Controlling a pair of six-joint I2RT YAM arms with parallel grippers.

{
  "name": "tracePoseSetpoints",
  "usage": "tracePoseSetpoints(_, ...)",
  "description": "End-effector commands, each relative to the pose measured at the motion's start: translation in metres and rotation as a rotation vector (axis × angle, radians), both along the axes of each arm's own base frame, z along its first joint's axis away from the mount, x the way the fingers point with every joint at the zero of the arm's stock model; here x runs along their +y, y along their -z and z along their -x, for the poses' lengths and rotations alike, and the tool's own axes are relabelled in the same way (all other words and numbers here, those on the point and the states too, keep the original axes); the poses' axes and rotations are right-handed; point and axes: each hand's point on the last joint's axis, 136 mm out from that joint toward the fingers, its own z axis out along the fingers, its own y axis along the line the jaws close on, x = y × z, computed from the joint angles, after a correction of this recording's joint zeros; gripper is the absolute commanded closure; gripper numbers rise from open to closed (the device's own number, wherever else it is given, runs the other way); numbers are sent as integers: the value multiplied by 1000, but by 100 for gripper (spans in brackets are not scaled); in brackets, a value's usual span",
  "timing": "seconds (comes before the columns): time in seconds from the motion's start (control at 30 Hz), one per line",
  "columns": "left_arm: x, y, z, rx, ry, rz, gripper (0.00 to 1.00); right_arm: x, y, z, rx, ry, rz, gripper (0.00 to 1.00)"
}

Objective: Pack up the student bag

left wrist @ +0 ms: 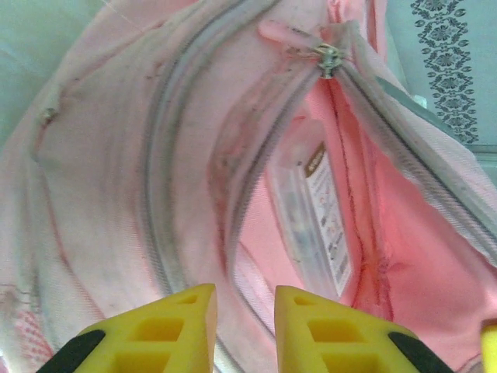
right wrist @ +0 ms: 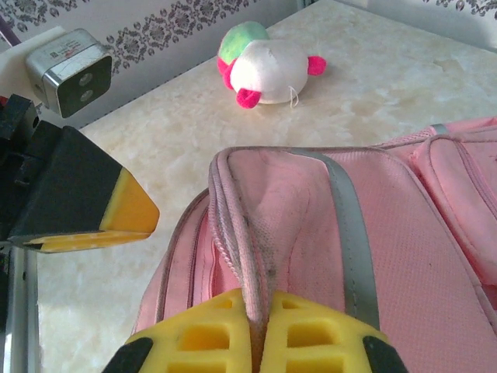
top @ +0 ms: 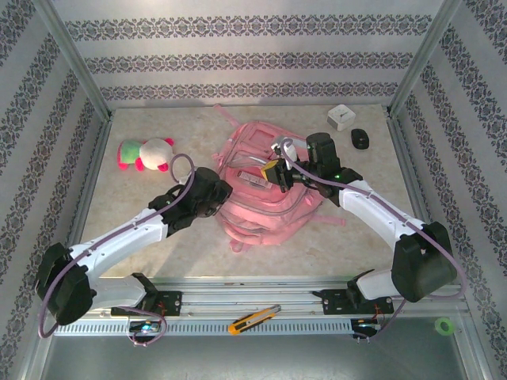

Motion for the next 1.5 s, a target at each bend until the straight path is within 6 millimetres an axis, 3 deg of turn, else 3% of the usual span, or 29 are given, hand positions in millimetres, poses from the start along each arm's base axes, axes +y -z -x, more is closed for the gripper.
tracePoseSetpoints(0.0,-7,-13,-11,-72,23,35,81,13,-45,19,-151,-123,-90,100)
tracePoseSetpoints(0.17,-34,-21,-20,-105,102,99,93,15,-47,20,-152,-132,-98,100)
tracePoseSetpoints(0.3,-40,-23,-27,-130,111,103,100,16,-52,20,-157,-136,-106,100)
tracePoseSetpoints(0.6,-55,3,-42,-90,107,103,100,21,-60,23,-166,-159,-124,100)
tracePoseSetpoints(0.87,-83,3,-76,-132,128,105,99,26,-63,30,-154,-195,-137,100)
tracePoseSetpoints(1.03,-90,9,-80,-124,140,113,95,24,-60,29,-152,-183,-127,100)
tracePoseSetpoints(1.13,-82,5,-71,-126,141,108,89,23,-57,28,-148,-173,-115,100)
tracePoseSetpoints(1.27,-54,2,-43,-121,146,41,76,21,-48,30,-133,-168,-93,100)
tracePoseSetpoints(1.37,-24,-4,-22,-151,144,-31,59,21,-33,37,-106,-173,-59,100)
tracePoseSetpoints(1.47,1,-22,-14,-316,177,-99,44,22,-7,45,-39,-167,2,100)
